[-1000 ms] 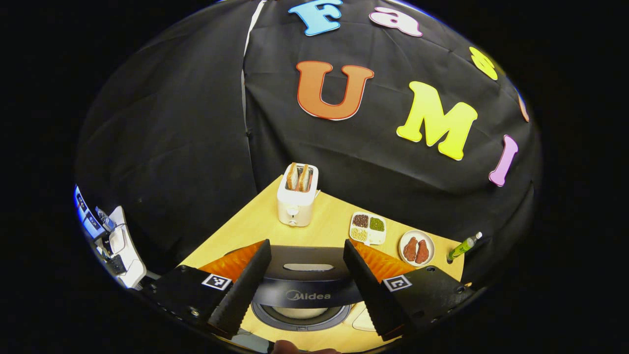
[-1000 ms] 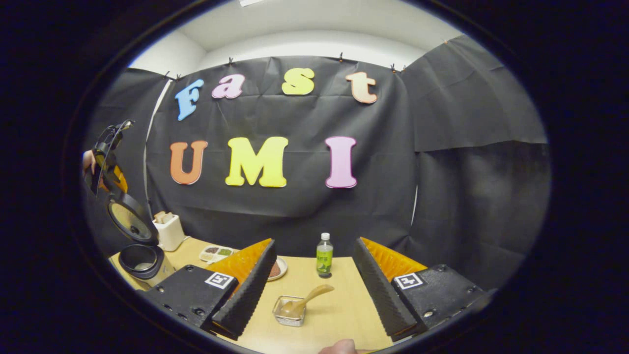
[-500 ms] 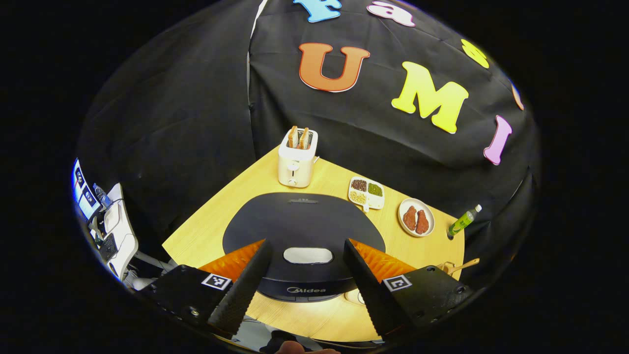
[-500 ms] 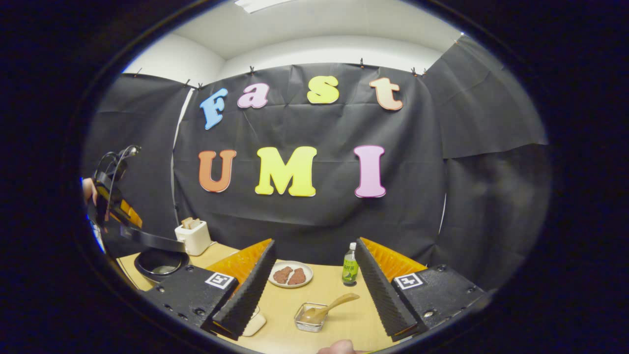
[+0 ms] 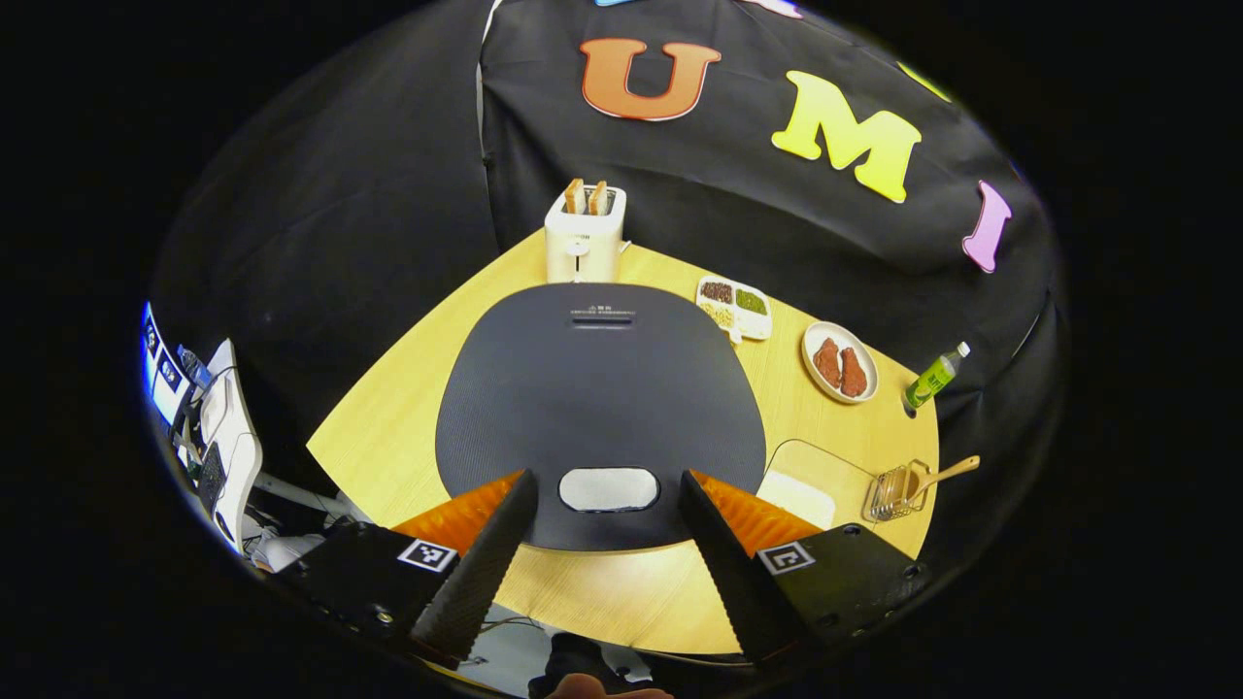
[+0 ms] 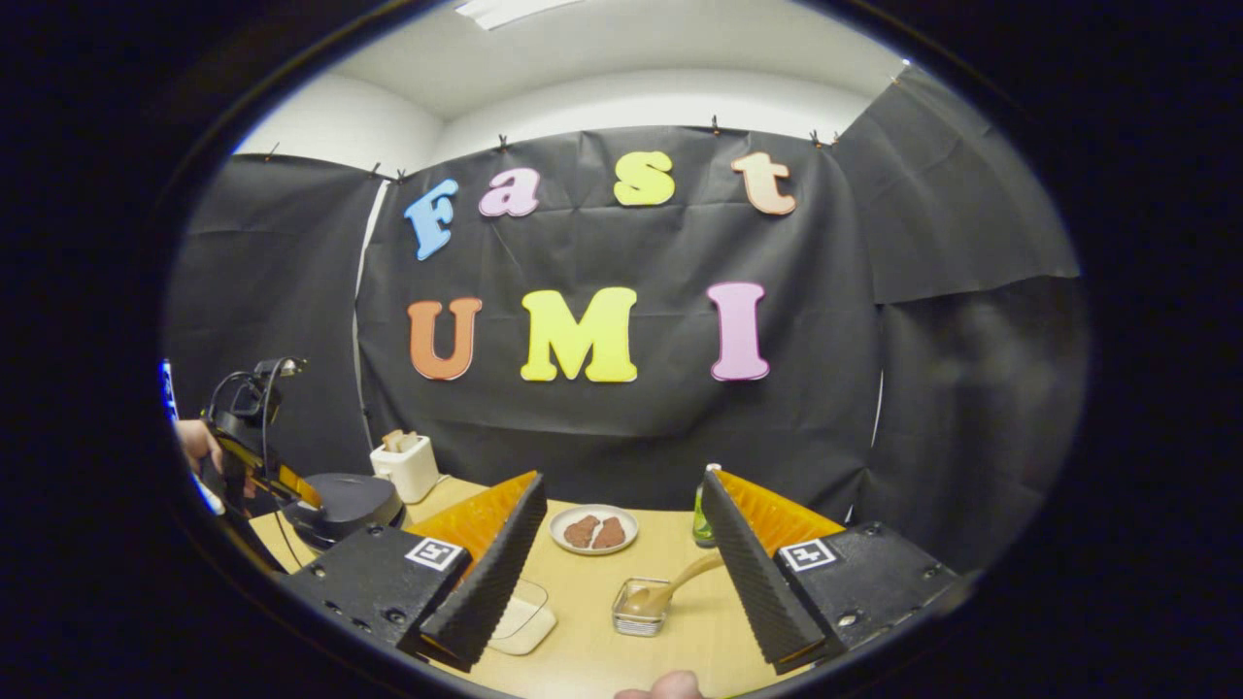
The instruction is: Close the left gripper, press the button to open the rice cooker; take a wooden spoon from the chopstick holder with the right hand, scoop a spoonful of rice and pour it into the rice cooker, then put the wooden spoon back into the chopstick holder.
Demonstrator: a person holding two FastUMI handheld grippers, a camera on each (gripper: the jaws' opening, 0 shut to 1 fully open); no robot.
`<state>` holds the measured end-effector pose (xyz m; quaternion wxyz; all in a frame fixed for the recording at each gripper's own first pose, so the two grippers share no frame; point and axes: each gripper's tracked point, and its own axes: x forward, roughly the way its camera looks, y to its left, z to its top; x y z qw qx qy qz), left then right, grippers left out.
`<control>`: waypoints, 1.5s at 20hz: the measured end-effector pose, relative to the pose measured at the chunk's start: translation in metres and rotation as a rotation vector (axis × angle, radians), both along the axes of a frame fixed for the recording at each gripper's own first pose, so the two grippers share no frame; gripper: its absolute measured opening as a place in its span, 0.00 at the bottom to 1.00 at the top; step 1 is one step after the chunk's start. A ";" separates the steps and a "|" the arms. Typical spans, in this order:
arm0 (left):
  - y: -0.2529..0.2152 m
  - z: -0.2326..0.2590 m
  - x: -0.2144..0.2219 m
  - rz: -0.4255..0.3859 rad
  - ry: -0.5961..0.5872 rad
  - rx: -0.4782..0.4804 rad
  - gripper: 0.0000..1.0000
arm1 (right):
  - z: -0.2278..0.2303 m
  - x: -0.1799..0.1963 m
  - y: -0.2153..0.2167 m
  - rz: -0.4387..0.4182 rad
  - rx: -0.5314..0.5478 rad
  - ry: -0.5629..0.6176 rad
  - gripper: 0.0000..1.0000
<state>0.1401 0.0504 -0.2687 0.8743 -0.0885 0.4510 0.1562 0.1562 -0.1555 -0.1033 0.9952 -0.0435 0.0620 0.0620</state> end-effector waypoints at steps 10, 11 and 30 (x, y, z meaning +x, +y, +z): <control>0.000 -0.023 -0.017 -0.033 0.053 0.035 0.96 | 0.005 -0.011 0.015 -0.003 0.035 0.001 1.00; 0.001 -0.027 -0.018 -0.044 0.064 0.048 0.96 | 0.006 -0.012 0.020 0.003 0.036 0.004 1.00; -0.095 0.227 -0.049 -0.397 -0.821 0.145 0.94 | 0.093 -0.092 0.087 -0.078 0.022 -0.120 1.00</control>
